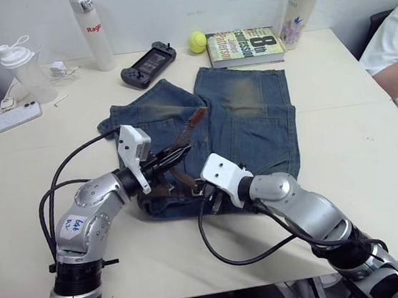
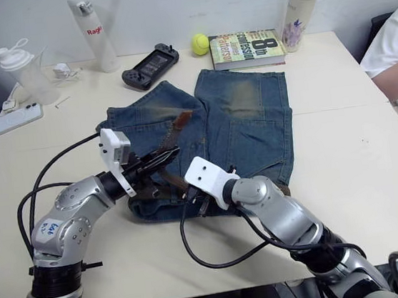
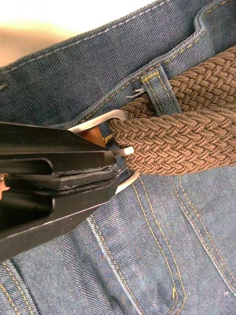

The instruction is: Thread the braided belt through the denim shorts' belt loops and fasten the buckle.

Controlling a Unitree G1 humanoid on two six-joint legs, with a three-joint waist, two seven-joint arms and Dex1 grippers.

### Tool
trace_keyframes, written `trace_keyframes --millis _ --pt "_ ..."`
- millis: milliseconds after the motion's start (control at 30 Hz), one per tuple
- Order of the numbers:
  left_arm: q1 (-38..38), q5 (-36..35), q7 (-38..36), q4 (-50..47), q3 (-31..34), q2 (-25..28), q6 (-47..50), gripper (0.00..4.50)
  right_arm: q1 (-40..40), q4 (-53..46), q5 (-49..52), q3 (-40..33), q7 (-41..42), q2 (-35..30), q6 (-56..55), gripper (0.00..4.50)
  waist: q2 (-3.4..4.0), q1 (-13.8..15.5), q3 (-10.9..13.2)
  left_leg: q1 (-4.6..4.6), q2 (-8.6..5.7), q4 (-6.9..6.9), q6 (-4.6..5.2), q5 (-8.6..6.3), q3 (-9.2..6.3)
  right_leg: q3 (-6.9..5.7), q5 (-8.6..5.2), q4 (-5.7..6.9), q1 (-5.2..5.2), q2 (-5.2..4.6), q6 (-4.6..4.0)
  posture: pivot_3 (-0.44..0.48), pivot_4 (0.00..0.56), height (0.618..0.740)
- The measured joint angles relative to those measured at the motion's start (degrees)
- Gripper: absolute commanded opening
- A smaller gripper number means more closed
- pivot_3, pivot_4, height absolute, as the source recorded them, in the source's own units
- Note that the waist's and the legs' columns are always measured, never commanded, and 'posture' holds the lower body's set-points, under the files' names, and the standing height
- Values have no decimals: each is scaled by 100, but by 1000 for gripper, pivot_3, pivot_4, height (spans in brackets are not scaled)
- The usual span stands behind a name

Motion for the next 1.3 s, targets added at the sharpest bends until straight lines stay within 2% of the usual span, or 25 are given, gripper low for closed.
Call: trace_keyframes --millis 133,333,667,1133,1200,1300 --pt "-38 0 -6 26 -12 8 25 0 -192 -42 -332 476 11 -262 -158 17 0 -9 0 1 0 1 0 0 0 0 0 -3 0 0 0 0 150 740" --pt "-271 9 -190 275 -145 121 122 0 -392 -12 -1171 1281 252 -884 -1017 17 -2 0 -2 4 -3 3 0 0 -1 -1 0 -11 3 -1 0 0 150 740" --pt "-1435 358 -1002 1423 -749 66 -185 0 -303 253 -2147 1523 650 -897 -1762 17 -19 40 -12 25 -2 5 -4 -1 1 -3 0 -18 23 0 0 0 150 740" --pt "-3017 1102 -1839 3750 -1500 -1076 -1120 0 -273 452 -2866 1477 1156 -734 -2152 17 -24 77 -15 24 -1 14 -7 0 3 -8 0 -11 22 5 0 0 150 740" --pt "-3580 1352 -2043 4696 -1627 -1678 -1526 0 -299 529 -3023 1457 1253 -700 -2262 17 -25 105 -16 19 -5 21 -4 3 -1 -17 0 -11 22 5 1 0 150 740" --pt "-3868 1503 -2239 5172 -1720 -1982 -1777 0 -284 562 -3145 1447 1286 -663 -2357 17 -25 92 -16 19 -7 18 -4 3 2 -13 0 -9 19 1 1 0 150 740"
